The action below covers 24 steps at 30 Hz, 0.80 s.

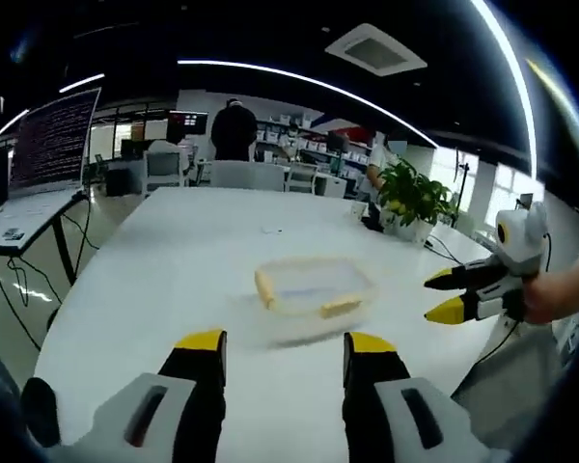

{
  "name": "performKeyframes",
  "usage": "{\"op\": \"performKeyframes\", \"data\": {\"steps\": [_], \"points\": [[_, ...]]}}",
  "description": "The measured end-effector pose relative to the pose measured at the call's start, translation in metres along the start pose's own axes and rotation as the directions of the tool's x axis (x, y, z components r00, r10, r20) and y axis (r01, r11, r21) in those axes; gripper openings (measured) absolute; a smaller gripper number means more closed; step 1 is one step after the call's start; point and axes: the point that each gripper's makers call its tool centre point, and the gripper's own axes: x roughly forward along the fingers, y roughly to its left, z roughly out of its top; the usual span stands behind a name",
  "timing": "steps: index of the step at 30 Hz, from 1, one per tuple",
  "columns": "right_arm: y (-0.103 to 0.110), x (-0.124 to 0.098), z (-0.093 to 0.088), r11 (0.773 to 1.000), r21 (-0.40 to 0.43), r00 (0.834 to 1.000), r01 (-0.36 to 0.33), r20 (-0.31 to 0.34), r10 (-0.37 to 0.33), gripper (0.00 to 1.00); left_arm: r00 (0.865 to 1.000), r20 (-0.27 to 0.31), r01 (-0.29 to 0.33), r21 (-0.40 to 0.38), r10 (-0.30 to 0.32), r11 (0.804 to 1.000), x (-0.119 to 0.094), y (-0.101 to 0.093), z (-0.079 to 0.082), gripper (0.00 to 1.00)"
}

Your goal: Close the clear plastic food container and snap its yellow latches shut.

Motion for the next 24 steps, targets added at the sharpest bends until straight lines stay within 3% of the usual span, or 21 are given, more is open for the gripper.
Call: {"op": "performKeyframes", "data": {"steps": [9, 18, 24], "points": [[0.003, -0.033, -0.007, 0.997, 0.047, 0.997, 0.062, 0.037, -0.064, 0.46, 0.997, 0.038, -0.060, -0.013, 0.061, 0.998, -0.018, -0.004, 0.007, 0.43], [0.016, -0.045, -0.015, 0.996, 0.056, 0.996, 0.074, 0.051, -0.077, 0.47, 0.998, 0.034, -0.055, -0.023, 0.056, 0.998, -0.024, -0.016, 0.005, 0.42], [0.018, -0.051, -0.013, 0.995, 0.043, 0.993, 0.094, 0.073, -0.097, 0.47, 0.994, 0.077, -0.075, 0.005, 0.074, 0.997, -0.030, -0.016, 0.006, 0.41]]}}
